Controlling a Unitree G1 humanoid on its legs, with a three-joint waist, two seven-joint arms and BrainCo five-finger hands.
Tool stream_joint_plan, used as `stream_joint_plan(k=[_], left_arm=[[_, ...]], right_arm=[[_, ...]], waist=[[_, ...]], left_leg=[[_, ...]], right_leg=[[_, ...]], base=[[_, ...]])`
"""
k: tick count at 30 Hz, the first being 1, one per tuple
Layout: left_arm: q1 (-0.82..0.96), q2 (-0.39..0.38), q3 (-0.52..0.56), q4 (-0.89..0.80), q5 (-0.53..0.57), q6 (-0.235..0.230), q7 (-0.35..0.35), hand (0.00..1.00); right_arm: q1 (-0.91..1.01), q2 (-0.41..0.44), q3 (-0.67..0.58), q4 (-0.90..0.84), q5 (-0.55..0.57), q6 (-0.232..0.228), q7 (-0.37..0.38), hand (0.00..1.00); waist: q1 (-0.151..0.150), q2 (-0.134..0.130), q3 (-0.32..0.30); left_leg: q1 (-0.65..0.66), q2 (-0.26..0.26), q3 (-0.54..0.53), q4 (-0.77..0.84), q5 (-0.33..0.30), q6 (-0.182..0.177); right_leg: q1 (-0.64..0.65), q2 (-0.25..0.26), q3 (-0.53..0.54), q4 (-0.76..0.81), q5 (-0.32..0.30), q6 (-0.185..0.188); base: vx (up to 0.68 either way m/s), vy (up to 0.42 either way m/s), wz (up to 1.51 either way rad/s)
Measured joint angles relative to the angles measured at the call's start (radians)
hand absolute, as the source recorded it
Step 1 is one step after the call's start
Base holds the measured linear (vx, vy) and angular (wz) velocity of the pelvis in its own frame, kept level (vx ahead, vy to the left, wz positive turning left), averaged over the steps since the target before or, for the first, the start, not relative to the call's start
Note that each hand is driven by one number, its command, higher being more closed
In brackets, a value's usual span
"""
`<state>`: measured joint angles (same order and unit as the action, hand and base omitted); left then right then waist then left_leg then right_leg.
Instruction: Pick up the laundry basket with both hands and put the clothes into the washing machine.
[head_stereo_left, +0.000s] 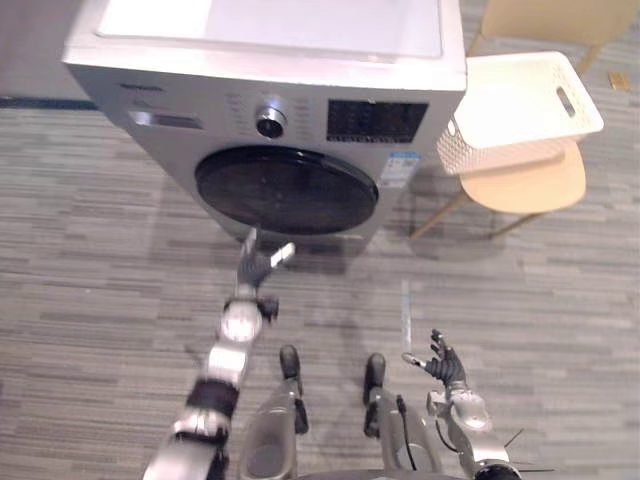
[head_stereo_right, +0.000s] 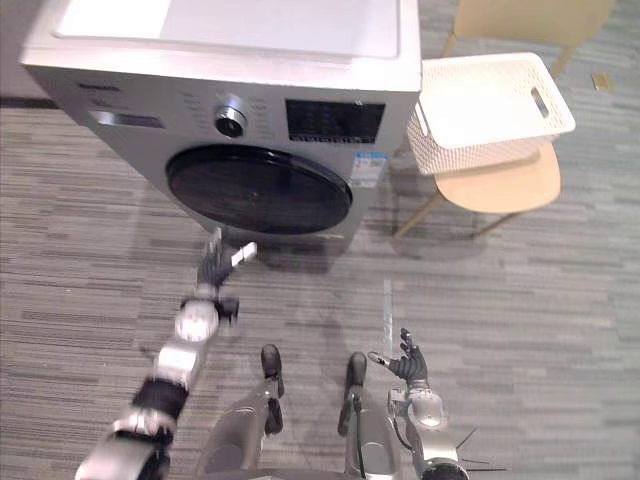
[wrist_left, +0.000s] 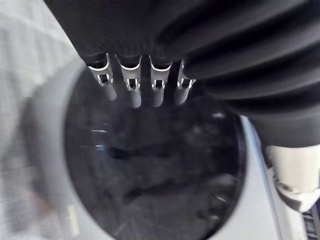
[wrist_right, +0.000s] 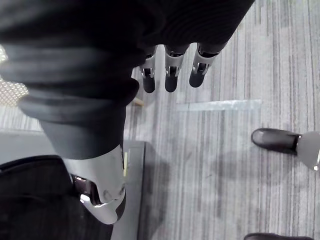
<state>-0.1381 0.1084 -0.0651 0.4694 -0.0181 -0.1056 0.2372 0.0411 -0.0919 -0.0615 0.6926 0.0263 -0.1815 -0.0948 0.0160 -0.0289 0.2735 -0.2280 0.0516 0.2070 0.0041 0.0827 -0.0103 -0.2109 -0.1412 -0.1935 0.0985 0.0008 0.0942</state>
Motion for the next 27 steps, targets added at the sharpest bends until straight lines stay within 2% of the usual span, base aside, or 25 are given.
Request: stream_joint_plan(k=[4,6,8,9,10,11,12,13,14,15,17,18,19,20,21,22,23,24,25,27], left_arm=[[0.213,-0.052,0.039,0.027,-0.107,-0.029,-0.049,0.00],[0.255,-0.050,0.060,0.109,-0.124,-0.037,-0.071,0.00],[0.259,-0.050,0.080,0.163,-0.128,-0.036,-0.084,0.00],[0.275,-0.049,0.099,0.203,-0.127,-0.036,-0.085,0.00],[0.278,-0.051,0.115,0.232,-0.127,-0.035,-0.085,0.00],[0.277,-0.052,0.118,0.247,-0.127,-0.035,-0.084,0.00],[0.277,-0.052,0.120,0.263,-0.127,-0.034,-0.084,0.00],[0.293,-0.054,0.140,0.292,-0.127,-0.034,-0.084,0.00],[0.302,-0.054,0.156,0.308,-0.127,-0.033,-0.083,0.00],[0.306,-0.054,0.159,0.317,-0.127,-0.033,-0.083,0.00],[0.323,-0.056,0.187,0.318,-0.137,-0.034,-0.085,0.00],[0.324,-0.053,0.190,0.317,-0.137,-0.034,-0.087,0.00],[0.323,-0.050,0.190,0.321,-0.136,-0.033,-0.091,0.00],[0.323,-0.053,0.186,0.317,-0.136,-0.034,-0.102,0.00],[0.324,-0.054,0.186,0.316,-0.136,-0.034,-0.105,0.00],[0.322,-0.046,0.184,0.309,-0.136,-0.034,-0.104,0.00],[0.317,-0.043,0.178,0.302,-0.136,-0.034,-0.104,0.00],[0.316,-0.041,0.178,0.294,-0.136,-0.034,-0.103,0.00],[0.316,-0.041,0.177,0.280,-0.136,-0.034,-0.102,0.00],[0.311,-0.047,0.170,0.277,-0.139,-0.034,-0.100,0.00]], right_arm=[[0.037,0.000,-0.019,0.036,-0.013,0.013,-0.010,0.00],[0.036,-0.003,-0.019,0.051,-0.020,0.013,-0.011,0.00],[0.034,-0.003,-0.019,0.064,-0.023,0.013,-0.011,0.00],[0.033,-0.001,-0.019,0.075,-0.024,0.014,-0.013,0.00],[0.028,-0.003,-0.020,0.078,-0.024,0.014,-0.017,0.00],[0.029,-0.007,-0.020,0.081,-0.023,0.015,-0.020,0.00],[0.027,-0.013,-0.019,0.088,-0.023,0.016,-0.024,0.00],[0.011,-0.014,-0.018,0.107,-0.023,0.021,-0.034,0.00],[-0.002,-0.012,-0.017,0.110,-0.024,0.034,-0.036,0.00],[-0.005,-0.013,-0.017,0.112,-0.024,0.035,-0.036,0.00],[-0.016,-0.012,-0.007,0.129,-0.026,0.037,-0.035,0.00],[-0.013,-0.010,-0.002,0.131,-0.027,0.037,-0.034,0.00],[-0.012,-0.015,0.011,0.149,-0.029,0.038,-0.031,0.00],[-0.005,-0.020,0.023,0.150,-0.032,0.039,-0.031,0.00],[-0.003,-0.021,0.029,0.150,-0.033,0.040,-0.031,0.00],[-0.005,-0.012,0.038,0.151,-0.035,0.039,-0.030,0.00],[-0.007,-0.005,0.060,0.151,-0.036,0.038,-0.028,0.00],[-0.011,-0.002,0.070,0.152,-0.036,0.037,-0.028,0.00],[-0.020,0.003,0.075,0.153,-0.036,0.037,-0.027,0.00],[-0.035,0.002,0.079,0.153,-0.036,0.036,-0.027,0.00]], waist=[[0.007,0.026,-0.038],[0.026,0.040,-0.052],[0.028,0.046,-0.055],[0.028,0.052,-0.061],[0.026,0.056,-0.066],[0.026,0.058,-0.071],[0.028,0.059,-0.072],[0.035,0.060,-0.074],[0.051,0.055,-0.075],[0.053,0.053,-0.076],[0.053,0.036,-0.074],[0.054,0.029,-0.078],[0.050,0.021,-0.087],[0.050,0.018,-0.089],[0.050,0.019,-0.090],[0.047,0.022,-0.093],[0.035,0.009,-0.094],[0.031,0.004,-0.094],[0.029,0.000,-0.086],[0.026,0.000,-0.083]], left_leg=[[0.067,-0.021,-0.084,0.000,-0.007,-0.009],[0.069,-0.035,-0.127,0.033,-0.021,-0.026],[0.065,-0.036,-0.128,0.052,-0.028,-0.031],[0.051,-0.024,-0.076,0.062,-0.060,-0.013],[0.038,0.000,-0.005,0.086,-0.069,-0.011],[0.035,0.009,0.024,0.102,-0.069,-0.009],[0.023,0.022,0.066,0.123,-0.073,-0.003],[0.005,0.027,0.086,0.159,-0.088,0.018],[-0.008,0.022,0.084,0.194,-0.115,0.028],[-0.014,0.019,0.084,0.217,-0.133,0.030],[-0.052,0.008,0.083,0.354,-0.230,0.057],[-0.053,-0.005,0.078,0.381,-0.256,0.061],[-0.053,-0.034,0.042,0.423,-0.309,0.073],[-0.043,-0.058,0.015,0.445,-0.330,0.081],[-0.031,-0.069,-0.009,0.455,-0.341,0.090],[-0.012,-0.074,-0.068,0.460,-0.355,0.106],[-0.004,-0.085,-0.128,0.454,-0.361,0.112],[0.002,-0.088,-0.156,0.448,-0.363,0.114],[0.034,-0.101,-0.220,0.424,-0.365,0.116],[0.087,-0.116,-0.295,0.387,-0.365,0.116]], right_leg=[[0.110,-0.027,-0.094,0.026,-0.059,0.013],[0.144,-0.042,-0.139,0.048,-0.087,0.019],[0.172,-0.054,-0.178,0.054,-0.097,0.021],[0.199,-0.055,-0.224,0.050,-0.105,0.024],[0.215,-0.054,-0.260,0.044,-0.115,0.033],[0.218,-0.058,-0.278,0.041,-0.123,0.029],[0.222,-0.069,-0.294,0.040,-0.132,0.042],[0.226,-0.073,-0.304,0.050,-0.142,0.054],[0.225,-0.084,-0.304,0.061,-0.154,0.068],[0.225,-0.093,-0.304,0.072,-0.160,0.072],[0.240,-0.146,-0.331,0.150,-0.220,0.116],[0.244,-0.167,-0.339,0.183,-0.228,0.127],[0.234,-0.229,-0.332,0.329,-0.240,0.130],[0.187,-0.268,-0.291,0.482,-0.214,0.090],[0.154,-0.281,-0.250,0.573,-0.181,0.039],[0.067,-0.274,-0.138,0.752,-0.149,0.021],[0.019,-0.229,-0.092,0.829,-0.212,0.036],[-0.006,-0.209,-0.077,0.848,-0.237,0.029],[-0.056,-0.164,-0.070,0.838,-0.275,0.007],[-0.119,-0.117,-0.051,0.753,-0.291,-0.010]], base=[[0.11,0.018,0.71],[0.06,0.013,0.69],[0.00,0.023,0.66],[-0.05,0.021,0.93],[-0.05,0.002,0.96],[0.03,0.013,0.74],[0.07,0.031,0.52],[0.10,0.051,0.35],[0.09,0.042,0.22],[0.14,0.071,0.18],[0.18,0.118,0.39],[0.28,0.154,0.60],[0.26,0.143,0.70],[0.29,0.180,0.80],[0.38,0.190,1.00],[0.47,0.147,1.27],[0.47,0.079,1.38],[0.39,-0.013,1.54],[0.42,-0.024,1.44],[0.44,-0.056,1.43]])
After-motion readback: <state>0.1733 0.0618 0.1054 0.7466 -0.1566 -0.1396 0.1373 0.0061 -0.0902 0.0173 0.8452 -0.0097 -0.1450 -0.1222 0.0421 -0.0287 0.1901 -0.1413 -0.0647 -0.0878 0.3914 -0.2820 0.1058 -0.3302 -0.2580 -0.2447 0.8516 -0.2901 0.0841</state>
